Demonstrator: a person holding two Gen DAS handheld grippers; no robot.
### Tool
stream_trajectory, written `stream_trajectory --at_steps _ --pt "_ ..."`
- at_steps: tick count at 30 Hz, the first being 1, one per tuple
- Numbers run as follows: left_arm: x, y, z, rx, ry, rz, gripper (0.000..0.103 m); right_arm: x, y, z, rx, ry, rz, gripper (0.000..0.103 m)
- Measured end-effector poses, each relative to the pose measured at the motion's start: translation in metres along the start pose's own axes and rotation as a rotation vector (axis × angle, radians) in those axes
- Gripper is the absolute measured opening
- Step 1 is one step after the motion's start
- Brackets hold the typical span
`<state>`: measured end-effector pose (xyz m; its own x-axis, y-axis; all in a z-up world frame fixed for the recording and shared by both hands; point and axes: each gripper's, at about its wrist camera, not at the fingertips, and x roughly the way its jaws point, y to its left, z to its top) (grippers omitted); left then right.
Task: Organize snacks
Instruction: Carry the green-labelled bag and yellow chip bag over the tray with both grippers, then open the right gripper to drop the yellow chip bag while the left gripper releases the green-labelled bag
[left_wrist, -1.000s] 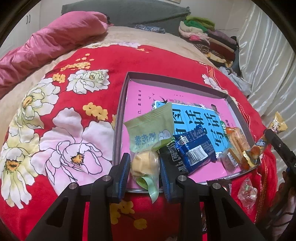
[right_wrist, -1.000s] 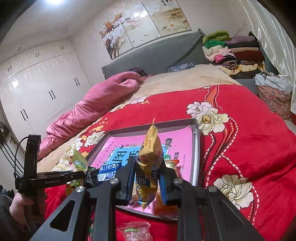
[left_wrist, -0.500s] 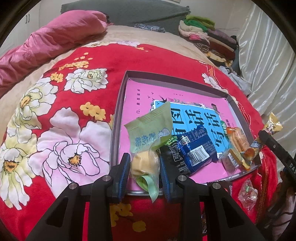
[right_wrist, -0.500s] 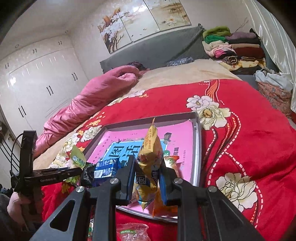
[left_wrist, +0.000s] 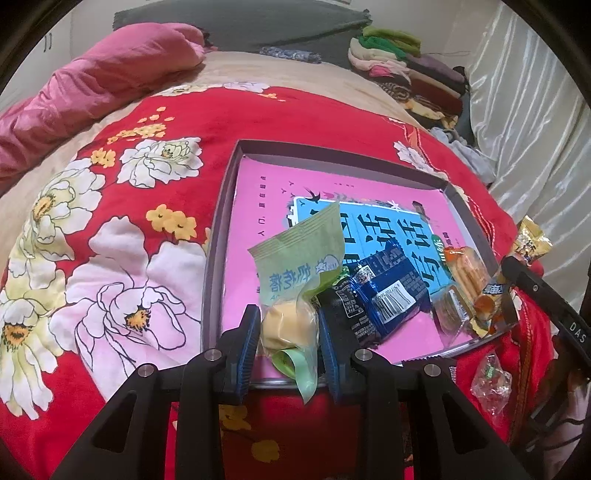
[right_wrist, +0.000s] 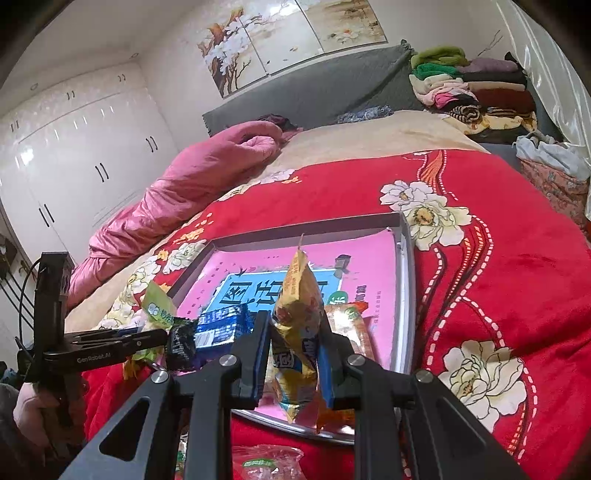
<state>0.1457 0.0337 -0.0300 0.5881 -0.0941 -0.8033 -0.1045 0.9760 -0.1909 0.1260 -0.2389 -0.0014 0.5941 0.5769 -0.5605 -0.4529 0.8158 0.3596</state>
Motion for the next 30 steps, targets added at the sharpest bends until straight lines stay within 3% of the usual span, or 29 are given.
stream_trajectory --at_steps 14,30 --pt "0.0 -0.006 -0.002 0.014 0.006 -0.017 0.033 0.007 0.005 -0.003 -0.009 0.026 0.021 0.024" --pt "0.0 -0.017 -0.006 0.054 0.014 -0.013 0.033 0.01 -0.007 -0.002 0.03 0.027 -0.016 0.025"
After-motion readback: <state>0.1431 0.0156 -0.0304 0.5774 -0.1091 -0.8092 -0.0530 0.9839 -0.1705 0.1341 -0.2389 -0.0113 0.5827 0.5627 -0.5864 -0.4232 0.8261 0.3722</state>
